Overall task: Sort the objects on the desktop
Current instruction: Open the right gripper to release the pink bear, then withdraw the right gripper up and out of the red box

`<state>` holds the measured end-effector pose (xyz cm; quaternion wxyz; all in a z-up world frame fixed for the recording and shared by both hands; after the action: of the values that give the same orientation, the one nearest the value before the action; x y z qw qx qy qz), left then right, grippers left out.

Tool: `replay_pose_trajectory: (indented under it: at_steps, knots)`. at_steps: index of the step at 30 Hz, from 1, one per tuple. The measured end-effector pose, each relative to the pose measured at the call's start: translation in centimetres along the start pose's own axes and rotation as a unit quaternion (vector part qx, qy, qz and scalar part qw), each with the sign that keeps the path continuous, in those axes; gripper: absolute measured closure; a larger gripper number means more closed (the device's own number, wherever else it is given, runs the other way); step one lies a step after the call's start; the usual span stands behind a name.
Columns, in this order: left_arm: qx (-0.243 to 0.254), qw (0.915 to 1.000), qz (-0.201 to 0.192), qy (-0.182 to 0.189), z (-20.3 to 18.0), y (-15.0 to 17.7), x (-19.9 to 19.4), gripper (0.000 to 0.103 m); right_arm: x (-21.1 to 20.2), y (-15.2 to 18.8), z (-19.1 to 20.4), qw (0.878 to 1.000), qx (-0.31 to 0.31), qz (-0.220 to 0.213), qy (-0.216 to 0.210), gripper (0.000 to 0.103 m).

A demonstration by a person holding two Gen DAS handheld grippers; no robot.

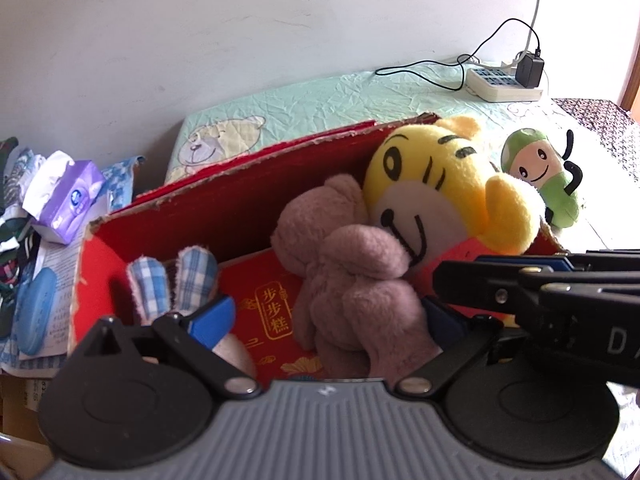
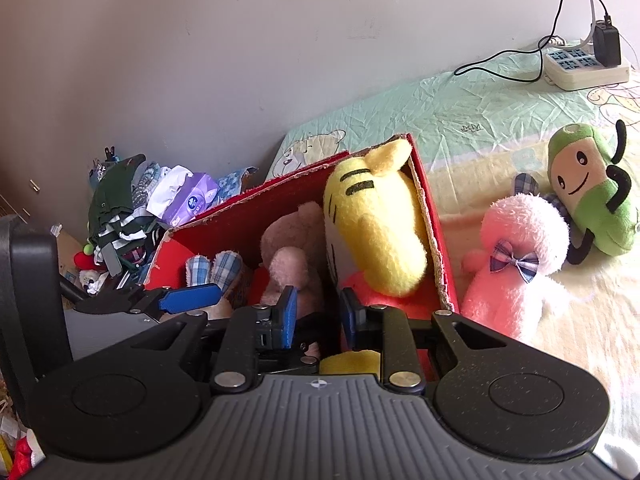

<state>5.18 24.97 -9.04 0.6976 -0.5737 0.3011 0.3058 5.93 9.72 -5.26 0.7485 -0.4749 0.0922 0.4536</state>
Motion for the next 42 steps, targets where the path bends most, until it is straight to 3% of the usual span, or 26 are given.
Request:
replay_pose_trajectory:
  at_steps: [8,42]
  knots:
    - [-0.015,0.9998,-0.002,-0.016,-0.2,0.5,-1.5,0.003,-1.4,0.1,0.2,1.0,-0.011,-0.022,0.012,0.062]
    - [-0.067,0.9958,0.017,-0.059,1.6,2.4,-5.4,0.003,-3.8,0.8,1.0,0.998,-0.035,-0.043,0.028,0.056]
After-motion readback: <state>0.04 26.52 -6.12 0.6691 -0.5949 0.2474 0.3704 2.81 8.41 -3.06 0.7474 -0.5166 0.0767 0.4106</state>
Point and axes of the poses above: each gripper's, at about its wrist camera, not at the fingertips, and x roughly the way its jaws point, z to its left, y to its underside, the point moved 8 cm from there along x, roughly the way its jaws point, and after that the axes turned 4 degrees about -y, right-handed, at the moved point
